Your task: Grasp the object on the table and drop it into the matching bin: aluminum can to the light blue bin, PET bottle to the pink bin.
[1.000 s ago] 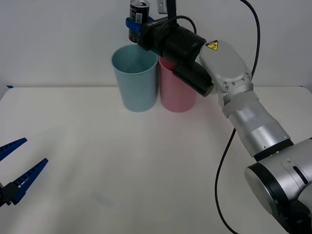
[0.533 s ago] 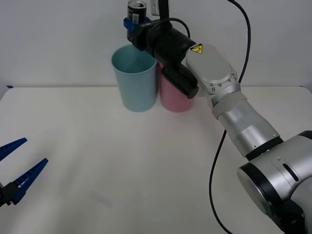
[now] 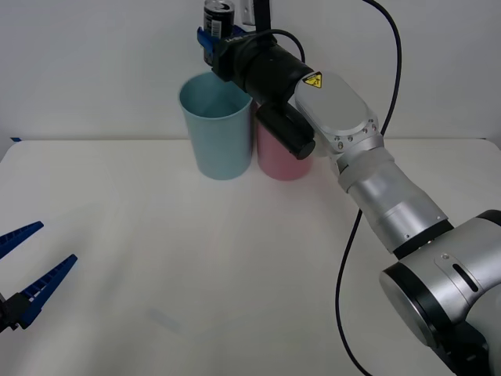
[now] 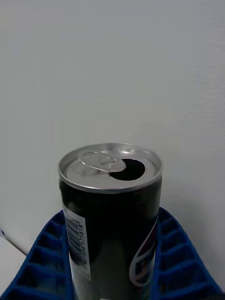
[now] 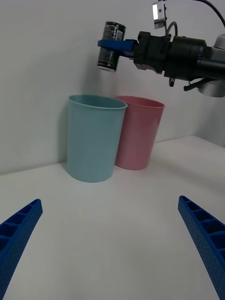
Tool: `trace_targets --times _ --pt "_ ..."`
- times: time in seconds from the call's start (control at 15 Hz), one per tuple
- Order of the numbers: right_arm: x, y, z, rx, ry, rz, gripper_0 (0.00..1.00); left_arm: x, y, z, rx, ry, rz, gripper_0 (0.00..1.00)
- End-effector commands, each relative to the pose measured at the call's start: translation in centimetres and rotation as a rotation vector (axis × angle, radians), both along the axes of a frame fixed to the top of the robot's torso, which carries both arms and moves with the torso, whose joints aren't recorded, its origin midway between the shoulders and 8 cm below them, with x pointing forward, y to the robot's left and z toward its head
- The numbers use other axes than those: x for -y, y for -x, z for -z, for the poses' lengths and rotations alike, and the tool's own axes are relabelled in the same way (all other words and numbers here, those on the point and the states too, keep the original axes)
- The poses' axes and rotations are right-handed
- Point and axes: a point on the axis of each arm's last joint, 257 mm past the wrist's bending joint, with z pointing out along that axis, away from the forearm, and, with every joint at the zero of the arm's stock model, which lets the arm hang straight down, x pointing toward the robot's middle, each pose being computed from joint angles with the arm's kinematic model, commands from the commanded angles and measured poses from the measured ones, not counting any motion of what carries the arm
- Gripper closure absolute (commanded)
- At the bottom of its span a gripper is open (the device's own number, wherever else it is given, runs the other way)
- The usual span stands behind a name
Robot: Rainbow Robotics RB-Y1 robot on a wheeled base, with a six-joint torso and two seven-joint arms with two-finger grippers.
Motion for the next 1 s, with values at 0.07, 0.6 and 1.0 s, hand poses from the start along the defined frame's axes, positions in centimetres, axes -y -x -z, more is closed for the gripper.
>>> trace_targets --times 0.07,0.6,1.0 --pt "0.0 0.0 0.0 0.0 0.001 0.0 0.0 0.0 0.0 0.0 0.0 0.0 0.0 0.0" --pt "0.0 0.0 0.0 0.0 -0.001 0.0 0.0 0.0 0.0 0.0 0.0 0.0 0.0 0.0" --pt "1.1 0.4 0.3 -0.021 0.021 -0.076 0.0 0.0 0.0 0.0 0.0 0.0 0.0 0.0"
